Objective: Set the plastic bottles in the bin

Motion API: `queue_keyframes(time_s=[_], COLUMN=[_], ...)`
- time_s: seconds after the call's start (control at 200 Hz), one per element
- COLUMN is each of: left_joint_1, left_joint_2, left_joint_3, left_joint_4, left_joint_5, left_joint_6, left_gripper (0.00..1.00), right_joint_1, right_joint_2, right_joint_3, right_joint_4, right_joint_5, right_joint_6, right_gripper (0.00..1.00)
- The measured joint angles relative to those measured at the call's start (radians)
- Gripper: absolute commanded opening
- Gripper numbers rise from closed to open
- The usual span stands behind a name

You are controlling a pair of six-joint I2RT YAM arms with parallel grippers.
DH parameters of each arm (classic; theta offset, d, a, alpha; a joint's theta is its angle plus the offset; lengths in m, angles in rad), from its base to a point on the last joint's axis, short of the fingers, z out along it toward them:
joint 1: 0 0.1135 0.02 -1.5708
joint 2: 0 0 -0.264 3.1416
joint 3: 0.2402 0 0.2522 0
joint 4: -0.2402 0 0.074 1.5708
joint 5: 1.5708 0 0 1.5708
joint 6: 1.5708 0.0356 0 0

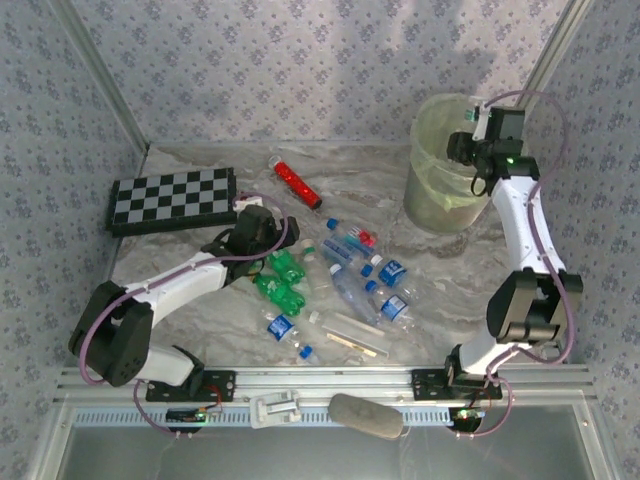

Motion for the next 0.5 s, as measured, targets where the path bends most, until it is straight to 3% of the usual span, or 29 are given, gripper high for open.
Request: queue_keyframes(time_s=[0.27, 0.5], left_joint_1=[0.0, 0.0], left_joint_2=[0.0, 0.0], left_joint_3=[0.005, 0.005], left_joint_4=[0.0, 0.0], left_joint_5=[0.0, 0.0], left_joint_6=[0.0, 0.0], left_gripper=[1.0, 1.0], right_joint_1=[-0.004, -0.004], right_joint_2=[0.076, 0.077], right_joint_3=[0.072, 0.096], right_joint_4=[-0.069, -0.076], right_joint_5=[-0.014, -0.021], right_joint_6=[0.013, 0.024], right_gripper=[0.62, 0.8])
